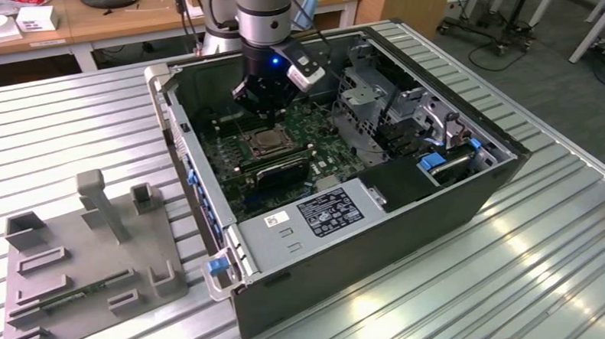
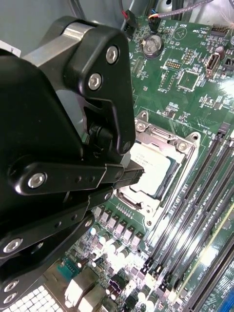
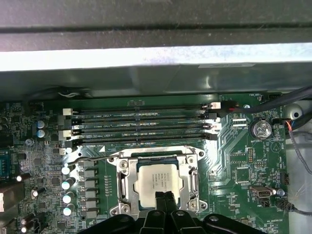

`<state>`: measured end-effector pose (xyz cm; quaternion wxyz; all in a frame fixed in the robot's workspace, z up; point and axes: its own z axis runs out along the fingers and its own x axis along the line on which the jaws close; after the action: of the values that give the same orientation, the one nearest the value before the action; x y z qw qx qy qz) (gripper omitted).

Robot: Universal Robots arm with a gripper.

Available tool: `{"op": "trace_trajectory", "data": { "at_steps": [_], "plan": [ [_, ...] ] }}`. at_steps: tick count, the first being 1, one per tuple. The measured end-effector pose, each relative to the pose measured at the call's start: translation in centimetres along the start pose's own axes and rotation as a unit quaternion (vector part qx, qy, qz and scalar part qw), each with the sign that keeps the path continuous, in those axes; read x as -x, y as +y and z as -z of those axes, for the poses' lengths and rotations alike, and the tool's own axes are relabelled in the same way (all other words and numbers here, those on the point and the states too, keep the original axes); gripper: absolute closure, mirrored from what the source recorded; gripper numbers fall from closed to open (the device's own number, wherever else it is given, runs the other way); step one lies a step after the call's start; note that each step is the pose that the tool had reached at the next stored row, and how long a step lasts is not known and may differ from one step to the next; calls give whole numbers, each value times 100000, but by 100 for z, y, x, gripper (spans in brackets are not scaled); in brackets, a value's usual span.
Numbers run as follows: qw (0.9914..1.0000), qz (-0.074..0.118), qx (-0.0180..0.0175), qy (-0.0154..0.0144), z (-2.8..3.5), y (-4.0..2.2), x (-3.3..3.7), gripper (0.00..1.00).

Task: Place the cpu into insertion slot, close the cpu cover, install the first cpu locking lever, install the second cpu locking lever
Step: 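Install the first cpu locking lever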

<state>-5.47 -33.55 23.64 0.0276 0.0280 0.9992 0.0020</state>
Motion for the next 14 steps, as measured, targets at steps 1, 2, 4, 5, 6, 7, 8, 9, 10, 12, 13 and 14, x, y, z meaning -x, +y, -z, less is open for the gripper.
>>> {"op": "trace_trajectory", "data": {
  "at_steps": [1,2,4,5,6,7,8,9,10,12,13,14],
  "plan": [
    [100000,0,3,-1,0,-1,-8,90],
    [100000,3,4,-4,1,-1,-17,90],
    [100000,-1,5,-5,2,-2,-36,90],
    [100000,0,4,-5,2,-3,-45,90],
    [100000,-3,3,-5,3,-3,-49,90],
    [100000,0,1,-6,3,-3,-49,90],
    [100000,3,4,-4,3,-3,-49,90],
    [100000,1,2,-4,3,-3,-50,90],
    [100000,1,3,-4,3,-3,-50,90],
    [100000,1,3,-6,3,-3,-50,90],
    [100000,2,5,-5,3,-3,-50,90],
    [100000,0,4,-5,3,-3,-50,90]
  ]
}}
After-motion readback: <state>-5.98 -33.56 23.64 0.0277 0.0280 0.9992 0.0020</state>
